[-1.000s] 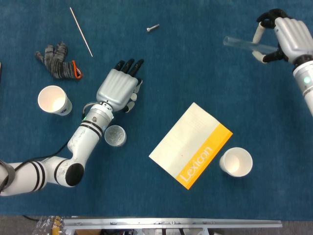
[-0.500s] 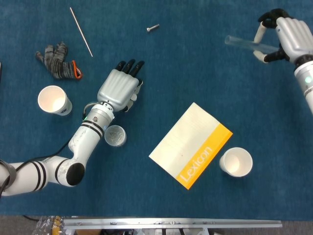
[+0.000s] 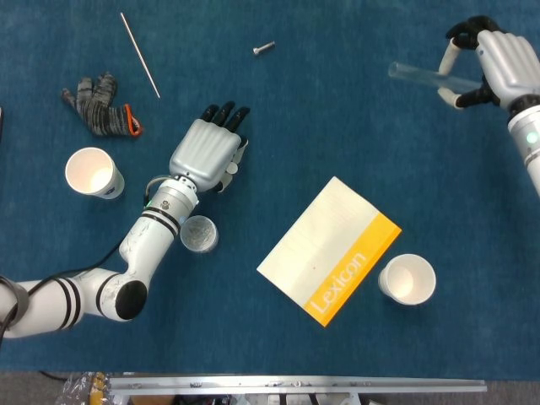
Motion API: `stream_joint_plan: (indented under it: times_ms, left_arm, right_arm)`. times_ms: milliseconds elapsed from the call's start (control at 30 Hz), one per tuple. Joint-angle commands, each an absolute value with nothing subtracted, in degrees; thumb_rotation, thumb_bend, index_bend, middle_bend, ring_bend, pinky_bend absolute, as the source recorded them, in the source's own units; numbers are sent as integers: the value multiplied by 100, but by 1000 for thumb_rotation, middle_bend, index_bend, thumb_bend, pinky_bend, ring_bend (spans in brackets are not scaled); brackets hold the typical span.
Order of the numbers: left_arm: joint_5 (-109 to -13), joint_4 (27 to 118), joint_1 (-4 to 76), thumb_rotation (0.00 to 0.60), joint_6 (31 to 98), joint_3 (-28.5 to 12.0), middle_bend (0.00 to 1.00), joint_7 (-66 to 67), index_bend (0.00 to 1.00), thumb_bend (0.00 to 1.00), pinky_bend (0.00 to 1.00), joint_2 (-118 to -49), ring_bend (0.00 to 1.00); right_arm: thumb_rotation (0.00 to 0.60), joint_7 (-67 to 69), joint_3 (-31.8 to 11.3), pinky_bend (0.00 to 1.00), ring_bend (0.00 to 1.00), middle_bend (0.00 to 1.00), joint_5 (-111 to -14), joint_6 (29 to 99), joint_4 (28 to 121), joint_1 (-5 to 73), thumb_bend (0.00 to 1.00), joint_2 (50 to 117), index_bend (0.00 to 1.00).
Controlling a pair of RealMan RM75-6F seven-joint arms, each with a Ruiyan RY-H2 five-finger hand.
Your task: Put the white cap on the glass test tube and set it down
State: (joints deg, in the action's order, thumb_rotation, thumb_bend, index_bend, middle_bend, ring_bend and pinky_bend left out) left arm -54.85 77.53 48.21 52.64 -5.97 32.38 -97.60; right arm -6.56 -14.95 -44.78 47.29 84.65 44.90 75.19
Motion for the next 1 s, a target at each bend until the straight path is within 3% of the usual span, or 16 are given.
stream_joint_plan:
  times_ms: [33, 300, 667, 1000]
  left_arm:
    - [-5528, 7785, 4772, 600, 5263, -650, 88, 3049, 525, 289, 0, -9742, 0]
    - [-5651, 8412, 4570, 600, 5374, -825, 102, 2472, 533, 293, 0, -9294, 0]
    - [-5829, 9986, 4161, 600, 5367, -1074, 107, 1338, 534, 293, 0, -7977, 0]
    - [-5820, 10722, 4008, 600, 5370, -1165, 105, 952, 533, 293, 0, -7155, 0]
  right_arm:
    - [600, -644, -1493, 230, 116, 277, -4485, 4722, 8477, 4482, 250, 7512, 658]
    - [600, -573, -1476, 230, 116, 277, -4545, 4696, 8596, 4430, 250, 7452, 659]
    - [600, -564, -1403, 230, 116, 277, -4815, 4692, 8974, 4391, 250, 7326, 659]
    - [600, -229, -1404, 232, 116, 277, -5357, 4801, 9252, 4324, 250, 7527, 659]
